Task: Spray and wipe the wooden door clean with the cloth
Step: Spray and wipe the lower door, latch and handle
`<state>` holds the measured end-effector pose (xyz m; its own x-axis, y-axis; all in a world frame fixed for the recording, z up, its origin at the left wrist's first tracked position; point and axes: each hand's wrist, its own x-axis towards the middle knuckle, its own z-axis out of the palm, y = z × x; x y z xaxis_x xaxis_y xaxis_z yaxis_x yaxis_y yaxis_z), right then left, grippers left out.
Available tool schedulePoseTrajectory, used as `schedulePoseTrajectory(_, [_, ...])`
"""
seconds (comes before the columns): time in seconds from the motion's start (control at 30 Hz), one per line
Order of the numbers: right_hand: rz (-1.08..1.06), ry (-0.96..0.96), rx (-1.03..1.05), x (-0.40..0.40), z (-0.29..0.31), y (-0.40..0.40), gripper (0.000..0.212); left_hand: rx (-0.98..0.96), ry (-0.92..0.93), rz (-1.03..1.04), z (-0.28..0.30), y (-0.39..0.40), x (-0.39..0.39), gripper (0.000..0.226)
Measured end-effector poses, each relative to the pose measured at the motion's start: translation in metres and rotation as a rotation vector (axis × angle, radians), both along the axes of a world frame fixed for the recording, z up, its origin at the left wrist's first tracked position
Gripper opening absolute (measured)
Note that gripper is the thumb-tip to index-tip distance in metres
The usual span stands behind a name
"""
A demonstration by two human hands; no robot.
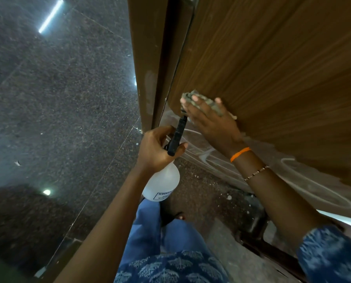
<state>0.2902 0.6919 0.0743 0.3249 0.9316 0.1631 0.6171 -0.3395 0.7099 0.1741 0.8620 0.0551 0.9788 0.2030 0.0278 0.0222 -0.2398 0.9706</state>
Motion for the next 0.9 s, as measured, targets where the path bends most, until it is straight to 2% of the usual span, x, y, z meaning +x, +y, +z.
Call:
schedulePoseTrajectory(0.07, [0.034,0.021,-0.163,0.0,-0.032,-0.004,0.059,-0.001,0.005,0.014,-0.006,-0.004,-0.003,0.034])
schedulePoseTrajectory(0.13, [0.053,0.027,-0.357,-0.006,-0.057,-0.018,0.051,-0.004,0.012,0.014,-0.009,-0.007,-0.008,0.025])
schedulePoseTrajectory(0.2, [0.016,0.064,-0.469,-0.016,-0.061,-0.038,0.055,0.014,0.015,0.012,-0.009,-0.013,-0.013,0.02])
schedulePoseTrajectory(0.27, [-0.02,0.063,-0.425,-0.022,-0.051,-0.062,0.059,0.024,0.006,0.008,-0.005,-0.023,-0.019,0.017])
schedulePoseTrajectory(0.37, [-0.109,0.086,-0.163,-0.026,-0.013,-0.092,0.06,0.016,-0.002,0.011,0.002,-0.042,-0.026,0.025])
schedulePoseTrajectory(0.47, [-0.182,-0.109,0.046,-0.027,0.032,-0.11,0.063,-0.02,-0.016,-0.01,0.008,-0.066,-0.033,0.033])
schedulePoseTrajectory(0.57, [-0.169,-0.271,0.187,-0.025,0.055,-0.115,0.062,-0.042,-0.023,-0.016,0.009,-0.088,-0.038,0.033])
schedulePoseTrajectory(0.67, [-0.123,-0.287,0.228,-0.021,0.045,-0.117,0.057,-0.053,-0.046,-0.013,0.003,-0.102,-0.04,0.034])
schedulePoseTrajectory(0.73, [-0.097,-0.207,0.229,-0.017,0.02,-0.122,0.059,-0.048,-0.051,-0.016,-0.006,-0.105,-0.039,0.037])
schedulePoseTrajectory(0.8, [-0.071,-0.092,0.128,-0.017,-0.013,-0.127,0.063,-0.027,-0.048,-0.009,-0.016,-0.104,-0.035,0.039])
schedulePoseTrajectory(0.9, [-0.05,-0.02,-0.049,-0.024,-0.063,-0.138,0.059,-0.024,-0.024,0.016,-0.034,-0.1,-0.026,0.039])
